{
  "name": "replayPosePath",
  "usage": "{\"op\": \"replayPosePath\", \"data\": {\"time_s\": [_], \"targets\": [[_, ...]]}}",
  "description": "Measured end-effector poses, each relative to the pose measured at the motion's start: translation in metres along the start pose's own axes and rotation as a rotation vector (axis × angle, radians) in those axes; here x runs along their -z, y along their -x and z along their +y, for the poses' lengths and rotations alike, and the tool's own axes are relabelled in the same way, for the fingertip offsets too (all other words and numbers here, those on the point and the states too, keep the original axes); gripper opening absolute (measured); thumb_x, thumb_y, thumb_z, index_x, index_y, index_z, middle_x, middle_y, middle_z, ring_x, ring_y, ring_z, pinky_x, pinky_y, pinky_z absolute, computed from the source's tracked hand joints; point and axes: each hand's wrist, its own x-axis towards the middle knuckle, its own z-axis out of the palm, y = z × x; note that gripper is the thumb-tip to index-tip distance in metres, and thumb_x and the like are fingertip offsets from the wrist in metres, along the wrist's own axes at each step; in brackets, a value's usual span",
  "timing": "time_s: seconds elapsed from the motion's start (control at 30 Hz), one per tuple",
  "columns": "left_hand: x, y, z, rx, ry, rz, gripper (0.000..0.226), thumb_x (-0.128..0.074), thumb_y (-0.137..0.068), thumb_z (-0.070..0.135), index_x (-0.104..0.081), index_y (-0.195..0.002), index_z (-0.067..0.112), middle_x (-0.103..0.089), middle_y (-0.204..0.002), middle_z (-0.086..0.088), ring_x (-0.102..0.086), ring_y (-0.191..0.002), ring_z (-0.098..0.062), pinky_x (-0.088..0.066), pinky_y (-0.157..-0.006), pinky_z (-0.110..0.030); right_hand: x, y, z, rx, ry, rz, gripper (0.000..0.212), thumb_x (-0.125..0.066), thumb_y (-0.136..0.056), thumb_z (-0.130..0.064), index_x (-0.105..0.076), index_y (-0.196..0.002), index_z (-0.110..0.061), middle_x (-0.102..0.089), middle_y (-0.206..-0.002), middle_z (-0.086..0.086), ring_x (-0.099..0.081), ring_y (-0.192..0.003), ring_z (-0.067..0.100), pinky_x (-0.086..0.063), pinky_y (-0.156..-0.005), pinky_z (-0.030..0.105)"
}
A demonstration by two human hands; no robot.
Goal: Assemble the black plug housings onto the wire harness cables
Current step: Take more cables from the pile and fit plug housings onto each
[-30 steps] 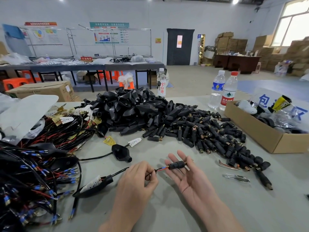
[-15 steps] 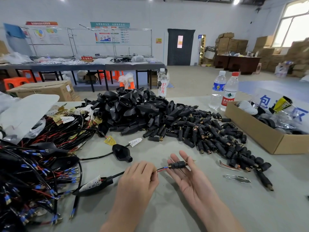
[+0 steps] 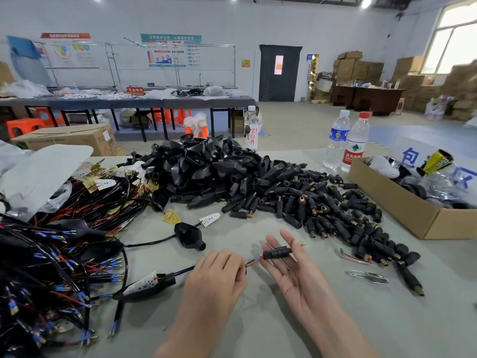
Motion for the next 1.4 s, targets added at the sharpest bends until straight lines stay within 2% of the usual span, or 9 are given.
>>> {"op": "replayPosePath", "data": {"time_s": [0.13,0.33,0.57,0.73,0.97,1.07,1.13,1.27,1.4], "targets": [[-0.001,0.0,0.001,-0.029,0.064,-0.018,0.019,-0.049,-0.09,0.023,-0.061,-0.076,0.018,-0.053,-0.073,0.009,-0.054,-0.067,-0.015,-0.05,-0.06,-0.029,-0.001,0.001,0.0,0.019,0.026,-0.005,0.033,-0.044,-0.104,-0.03,-0.064,-0.123,-0.013,-0.072,-0.115,0.017,-0.071,-0.106,0.027,-0.062,-0.072,0.037],[-0.004,0.004,-0.005,0.113,0.218,-0.032,0.012,-0.07,-0.088,0.014,-0.063,-0.083,0.022,-0.055,-0.08,0.016,-0.054,-0.076,-0.009,-0.049,-0.064,-0.029,-0.002,0.002,0.0,0.004,0.003,-0.014,0.033,-0.044,-0.104,-0.029,-0.064,-0.122,-0.011,-0.071,-0.116,0.019,-0.07,-0.106,0.029,-0.061,-0.071,0.038],[-0.006,0.004,-0.007,0.186,0.352,-0.009,0.009,-0.06,-0.092,0.023,-0.064,-0.084,0.023,-0.055,-0.078,0.016,-0.053,-0.078,-0.006,-0.045,-0.07,-0.028,-0.002,0.001,0.003,-0.008,0.002,-0.015,0.034,-0.044,-0.103,-0.031,-0.065,-0.122,-0.011,-0.071,-0.117,0.02,-0.07,-0.106,0.03,-0.062,-0.074,0.041],[-0.008,0.005,-0.006,0.19,0.4,-0.045,0.018,-0.048,-0.094,0.036,-0.059,-0.083,0.026,-0.053,-0.079,0.018,-0.052,-0.081,-0.008,-0.043,-0.076,-0.029,-0.004,0.004,0.002,-0.008,0.001,-0.021,0.034,-0.045,-0.102,-0.03,-0.065,-0.121,-0.01,-0.07,-0.116,0.022,-0.07,-0.105,0.031,-0.062,-0.073,0.041],[-0.012,0.005,0.0,0.222,0.46,-0.069,0.012,-0.052,-0.095,0.035,-0.057,-0.085,0.03,-0.056,-0.083,0.016,-0.055,-0.084,-0.008,-0.048,-0.077,-0.035,-0.011,0.012,0.01,-0.052,0.018,-0.058,0.035,-0.043,-0.103,-0.028,-0.065,-0.121,-0.007,-0.07,-0.115,0.024,-0.07,-0.105,0.033,-0.061,-0.07,0.038],[-0.013,0.007,0.0,0.259,0.481,-0.057,0.01,-0.058,-0.097,0.028,-0.058,-0.087,0.031,-0.059,-0.091,0.017,-0.058,-0.088,-0.008,-0.051,-0.078,-0.039,-0.014,0.013,0.013,-0.061,0.017,-0.07,0.035,-0.043,-0.103,-0.027,-0.065,-0.12,-0.005,-0.069,-0.115,0.025,-0.071,-0.104,0.034,-0.062,-0.07,0.038],[-0.012,0.007,0.001,0.284,0.517,-0.057,0.006,-0.056,-0.096,0.032,-0.058,-0.091,0.036,-0.062,-0.096,0.021,-0.061,-0.089,-0.007,-0.053,-0.077,-0.04,-0.014,0.012,0.012,-0.048,0.011,-0.061,0.034,-0.043,-0.104,-0.026,-0.065,-0.12,-0.005,-0.07,-0.114,0.024,-0.071,-0.103,0.033,-0.062,-0.069,0.038],[-0.01,0.008,0.003,0.326,0.556,-0.07,0.014,-0.046,-0.093,0.047,-0.056,-0.095,0.038,-0.064,-0.093,0.021,-0.063,-0.084,-0.007,-0.055,-0.073,-0.04,-0.015,0.012,0.009,-0.032,0.001,-0.043,0.034,-0.042,-0.104,-0.025,-0.064,-0.12,-0.005,-0.071,-0.113,0.021,-0.072,-0.101,0.031,-0.061,-0.066,0.036],[-0.01,0.007,0.005,0.361,0.564,-0.065,0.01,-0.05,-0.093,0.04,-0.055,-0.089,0.032,-0.065,-0.086,0.019,-0.063,-0.089,-0.006,-0.054,-0.073,-0.038,-0.015,0.011,0.011,-0.027,-0.013,-0.038,0.034,-0.042,-0.104,-0.025,-0.064,-0.119,-0.005,-0.072,-0.113,0.019,-0.072,-0.1,0.03,-0.061,-0.066,0.037]]}}
